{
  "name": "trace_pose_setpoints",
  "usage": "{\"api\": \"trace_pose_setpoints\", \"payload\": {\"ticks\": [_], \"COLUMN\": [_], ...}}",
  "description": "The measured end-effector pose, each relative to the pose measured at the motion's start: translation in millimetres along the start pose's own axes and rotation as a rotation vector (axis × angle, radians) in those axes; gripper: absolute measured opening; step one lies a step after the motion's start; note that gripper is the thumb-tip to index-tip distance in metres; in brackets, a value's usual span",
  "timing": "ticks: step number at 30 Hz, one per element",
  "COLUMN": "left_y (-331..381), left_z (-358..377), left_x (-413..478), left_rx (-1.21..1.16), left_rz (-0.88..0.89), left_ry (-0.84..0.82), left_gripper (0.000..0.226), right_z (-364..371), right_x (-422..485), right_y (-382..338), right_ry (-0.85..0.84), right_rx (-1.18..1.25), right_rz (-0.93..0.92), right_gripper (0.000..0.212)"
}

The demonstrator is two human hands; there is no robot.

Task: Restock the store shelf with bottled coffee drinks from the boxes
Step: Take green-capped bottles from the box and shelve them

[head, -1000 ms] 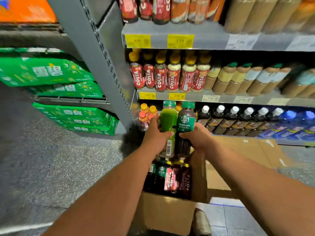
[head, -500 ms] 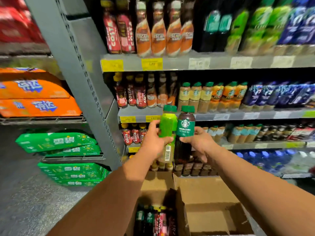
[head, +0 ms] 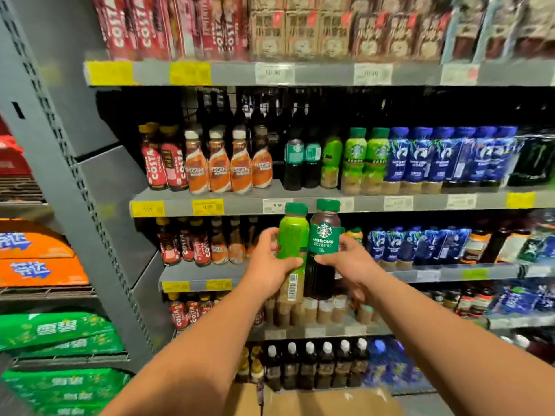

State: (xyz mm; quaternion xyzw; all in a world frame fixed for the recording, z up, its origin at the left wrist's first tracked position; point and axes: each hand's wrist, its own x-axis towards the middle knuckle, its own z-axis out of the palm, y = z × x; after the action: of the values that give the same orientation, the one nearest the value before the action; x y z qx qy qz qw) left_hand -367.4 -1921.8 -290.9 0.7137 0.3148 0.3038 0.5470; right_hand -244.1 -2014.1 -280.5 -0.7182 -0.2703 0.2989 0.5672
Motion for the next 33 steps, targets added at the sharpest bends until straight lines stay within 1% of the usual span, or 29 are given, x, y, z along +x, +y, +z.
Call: {"api": "trace_pose_setpoints", "payload": {"ticks": [4, 5, 8, 10, 16, 19, 23, 28, 30, 33], "left_y": [26.0, 30.5, 41.2, 45.6, 59.6, 65.1, 76.6, 79.2, 79.9, 83.3], "left_z": [29.9, 35.9, 48.0, 50.9, 44.6, 36.2, 30.4, 36.6, 41.1, 49.0], "left_x": [15.9, 19.1, 28.6, 37.9, 78.8, 106.9, 144.4, 177.8, 186.2, 193.8], "left_rx": [0.009, 0.011, 0.018, 0.04, 0.004, -0.012, -0.023, -0.067, -0.135, -0.175], "left_rz": [-0.014, -0.012, 0.024, 0.021, 0.017, 0.067, 0.122, 0.112, 0.066, 0.056], "left_ry": [0.027, 0.023, 0.011, 0.024, 0.016, 0.008, 0.009, -0.043, -0.04, -0.061], "left_gripper": [0.072, 0.069, 0.052, 0.047, 0.049, 0.054, 0.053, 0.034, 0.034, 0.046], "right_z": [-34.0, -40.5, -55.4, -60.5, -62.1, -59.1, -56.8, -58.3, -62.7, -65.9], "right_x": [15.1, 18.0, 29.5, 37.1, 67.2, 83.8, 105.0, 127.8, 133.3, 140.3], "right_y": [-13.6, -16.5, -21.9, -25.0, -45.8, -59.1, -70.1, -74.8, -76.9, -81.8], "right_ry": [-0.017, -0.012, -0.016, -0.026, -0.037, -0.041, 0.022, 0.123, 0.105, 0.074], "right_rx": [0.067, 0.064, 0.065, 0.067, 0.017, 0.054, 0.05, 0.124, 0.111, 0.08], "right_rz": [-0.004, -0.008, -0.006, 0.0, -0.033, -0.028, -0.059, -0.065, -0.066, -0.093], "right_gripper": [0.048, 0.047, 0.048, 0.049, 0.047, 0.044, 0.047, 0.05, 0.046, 0.042]}}
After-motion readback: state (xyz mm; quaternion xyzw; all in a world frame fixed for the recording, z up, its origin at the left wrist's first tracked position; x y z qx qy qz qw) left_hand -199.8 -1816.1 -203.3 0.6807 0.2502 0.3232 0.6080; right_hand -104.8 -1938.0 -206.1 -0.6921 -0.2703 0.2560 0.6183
